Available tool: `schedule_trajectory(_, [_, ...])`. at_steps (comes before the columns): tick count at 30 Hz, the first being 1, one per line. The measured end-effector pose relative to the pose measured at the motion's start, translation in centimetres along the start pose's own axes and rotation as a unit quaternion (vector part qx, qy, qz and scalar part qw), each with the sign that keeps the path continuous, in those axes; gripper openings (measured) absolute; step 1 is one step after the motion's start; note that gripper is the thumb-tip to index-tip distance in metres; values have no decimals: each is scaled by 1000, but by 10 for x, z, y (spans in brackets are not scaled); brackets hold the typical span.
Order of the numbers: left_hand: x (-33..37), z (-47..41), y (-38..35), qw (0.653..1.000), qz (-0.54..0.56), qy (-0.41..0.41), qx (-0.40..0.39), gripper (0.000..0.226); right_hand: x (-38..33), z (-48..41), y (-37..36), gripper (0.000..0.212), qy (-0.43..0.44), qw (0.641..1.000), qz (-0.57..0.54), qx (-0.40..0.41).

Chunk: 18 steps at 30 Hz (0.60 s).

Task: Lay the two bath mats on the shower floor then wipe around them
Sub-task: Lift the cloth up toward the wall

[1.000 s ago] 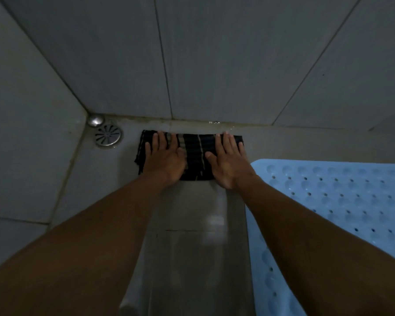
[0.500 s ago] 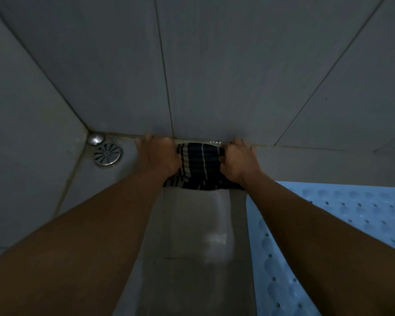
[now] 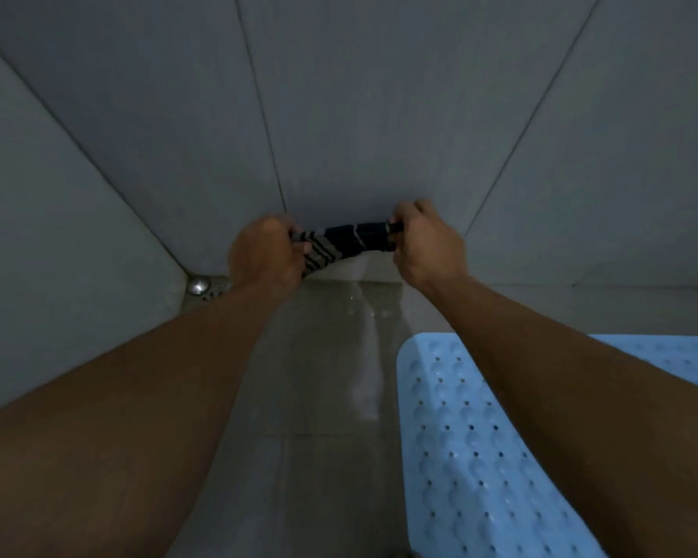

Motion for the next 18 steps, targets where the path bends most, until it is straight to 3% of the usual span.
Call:
schedule_trajectory(4, [71, -19, 93, 999, 41, 17, 27, 22, -15, -2, 110, 24, -38, 999, -33, 7])
schedule_trajectory(9, [168, -38, 200, 995, 94, -3, 20, 3, -34, 2, 258, 26, -81, 996, -27, 2])
schedule_trajectory(18, [385, -78, 367, 989, 138, -58, -19, 7, -21, 23, 551, 21, -150, 988, -26, 19])
Point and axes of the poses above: each hand's wrist, its own z-axis away from the middle knuckle, its own y-axis out of the back of the hand, x = y × z, the point moved 9 cm from there along -z, towards the middle knuckle, and after that the axes turned 13 degrees about -y, right-handed, at the moved point
